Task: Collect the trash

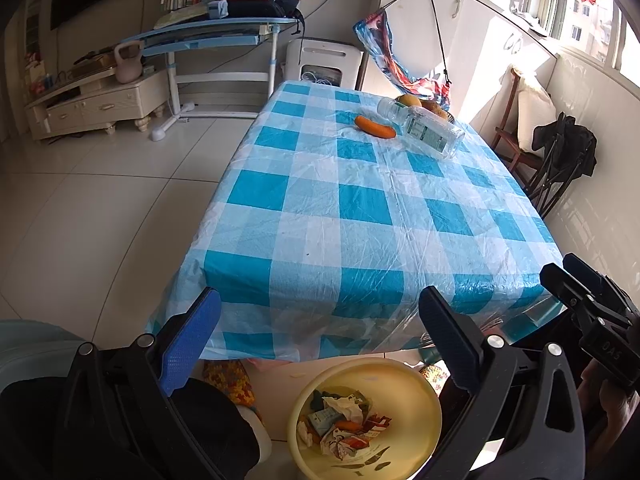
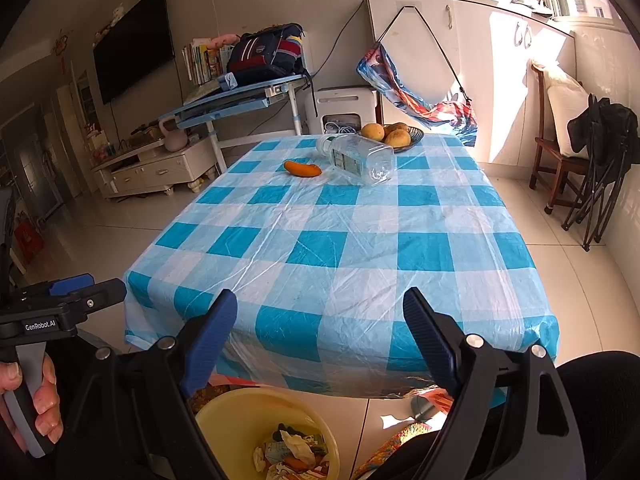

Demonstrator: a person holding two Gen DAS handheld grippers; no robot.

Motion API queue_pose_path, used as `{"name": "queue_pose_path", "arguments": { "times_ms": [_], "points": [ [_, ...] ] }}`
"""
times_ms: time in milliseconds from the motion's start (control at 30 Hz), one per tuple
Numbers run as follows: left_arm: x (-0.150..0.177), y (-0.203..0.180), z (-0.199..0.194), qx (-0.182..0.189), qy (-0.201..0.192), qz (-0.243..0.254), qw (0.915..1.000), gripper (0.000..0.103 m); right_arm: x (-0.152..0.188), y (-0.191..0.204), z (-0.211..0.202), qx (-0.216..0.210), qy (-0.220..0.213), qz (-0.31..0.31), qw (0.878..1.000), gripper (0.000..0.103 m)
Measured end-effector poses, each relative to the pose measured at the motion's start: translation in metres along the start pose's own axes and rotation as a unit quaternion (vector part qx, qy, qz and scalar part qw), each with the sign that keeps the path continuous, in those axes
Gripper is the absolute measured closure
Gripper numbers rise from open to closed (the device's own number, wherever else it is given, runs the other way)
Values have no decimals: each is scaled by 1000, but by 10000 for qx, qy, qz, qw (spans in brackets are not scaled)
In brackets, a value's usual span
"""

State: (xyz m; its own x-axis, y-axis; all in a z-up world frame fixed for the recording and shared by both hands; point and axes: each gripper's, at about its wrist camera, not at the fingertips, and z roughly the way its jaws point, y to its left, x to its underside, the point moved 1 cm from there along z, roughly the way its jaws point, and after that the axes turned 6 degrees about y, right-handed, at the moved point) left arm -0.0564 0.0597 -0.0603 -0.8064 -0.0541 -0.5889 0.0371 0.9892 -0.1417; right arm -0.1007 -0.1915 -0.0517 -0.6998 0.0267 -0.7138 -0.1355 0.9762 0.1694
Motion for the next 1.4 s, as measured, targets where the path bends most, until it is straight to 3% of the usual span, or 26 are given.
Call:
{"name": "queue_pose_path", "arguments": {
  "times_ms": [1400],
  "points": [
    [1,2,2,-25,42,11,10000,7,0,1,0,18,-1,-21,10000,18]
  ]
}}
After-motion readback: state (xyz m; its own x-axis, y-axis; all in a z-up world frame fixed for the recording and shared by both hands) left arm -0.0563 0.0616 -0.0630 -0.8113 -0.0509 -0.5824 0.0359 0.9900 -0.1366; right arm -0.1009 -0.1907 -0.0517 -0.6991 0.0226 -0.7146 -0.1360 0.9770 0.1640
